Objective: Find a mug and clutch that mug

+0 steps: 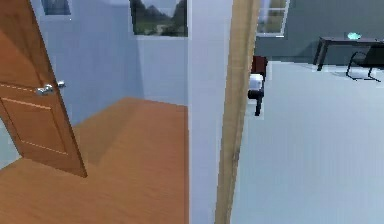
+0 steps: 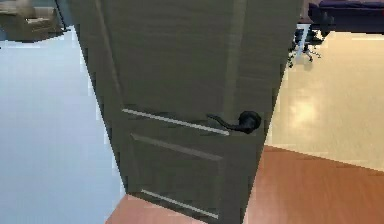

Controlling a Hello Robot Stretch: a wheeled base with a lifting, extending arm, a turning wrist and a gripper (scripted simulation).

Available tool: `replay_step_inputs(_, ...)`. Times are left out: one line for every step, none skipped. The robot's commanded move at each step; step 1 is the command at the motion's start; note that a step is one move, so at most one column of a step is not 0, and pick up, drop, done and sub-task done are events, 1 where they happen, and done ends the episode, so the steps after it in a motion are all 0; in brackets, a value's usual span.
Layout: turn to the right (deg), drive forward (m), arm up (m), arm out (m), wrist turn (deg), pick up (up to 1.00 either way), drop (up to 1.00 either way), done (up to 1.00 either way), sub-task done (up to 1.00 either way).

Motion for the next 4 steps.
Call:
replay_step_inputs(45.0, 0.0, 0.0, 0.0, 0.0, 0.0, 0.0, 0.0, 0.0)
replay_step_inputs(0.0, 0.65, 0.0, 0.0, 0.0, 0.0, 0.0, 0.0, 0.0)
replay_step_inputs(-21.0, 0.0, 0.0, 0.0, 0.0, 0.0, 0.0, 0.0, 0.0)
replay_step_inputs(0.0, 0.45, 0.0, 0.0, 0.0, 0.0, 0.0, 0.0, 0.0)
